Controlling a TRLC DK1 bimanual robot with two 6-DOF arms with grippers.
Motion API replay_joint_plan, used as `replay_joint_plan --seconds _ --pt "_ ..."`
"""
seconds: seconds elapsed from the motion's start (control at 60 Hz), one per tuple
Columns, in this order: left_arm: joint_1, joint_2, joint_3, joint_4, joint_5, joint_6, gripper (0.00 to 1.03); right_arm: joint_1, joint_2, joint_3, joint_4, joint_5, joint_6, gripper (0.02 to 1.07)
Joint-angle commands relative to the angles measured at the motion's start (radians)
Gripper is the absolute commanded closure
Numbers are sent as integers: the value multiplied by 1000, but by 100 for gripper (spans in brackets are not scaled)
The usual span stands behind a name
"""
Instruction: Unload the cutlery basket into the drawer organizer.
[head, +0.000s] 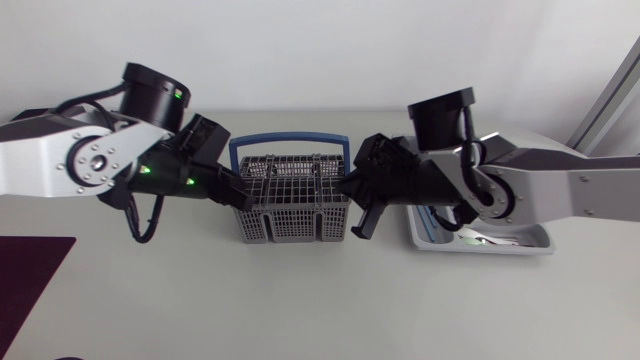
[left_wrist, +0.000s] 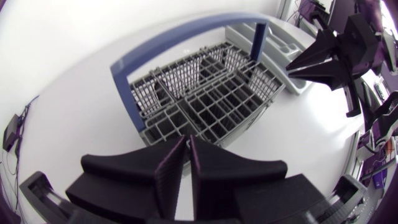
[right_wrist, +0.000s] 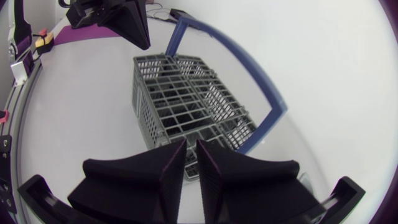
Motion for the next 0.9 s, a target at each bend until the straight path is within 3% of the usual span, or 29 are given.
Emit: replay_joint_plan --seconds 0.0,0.117,0.15,0.25,0.283,0.35,0.383,0.417,0.45,0.5,0.883 --pt "-1 -104 -32 -9 -1 -18 83 0 -83 -42 -4 5 25 88" --pt "23 -181 -58 -14 -8 -18 83 -16 -170 -88 2 34 28 87" --pt "39 -210 -75 -14 -8 -10 82 -29 -215 -117 11 44 32 79" --pt "71 -264 -107 -14 -6 -7 69 -55 -304 -178 31 56 39 76" --pt "80 -281 -118 -16 -6 -7 65 -69 -331 -198 34 56 43 70" --pt "89 -313 -139 -16 -6 -7 53 -94 -390 -235 34 56 43 43" --pt "92 -325 -146 -19 -8 -5 44 -106 -417 -252 32 57 43 27" --pt "96 -339 -152 -28 -8 -7 28 -121 -445 -267 28 59 43 13" --pt "102 -351 -156 -32 -8 -7 17 -129 -474 -283 23 57 43 5" --pt "106 -374 -164 -39 -8 -7 4 -143 -514 -306 19 59 42 6" --pt "194 -595 -231 -89 -14 -1 5 -250 -764 -387 -142 90 57 6"
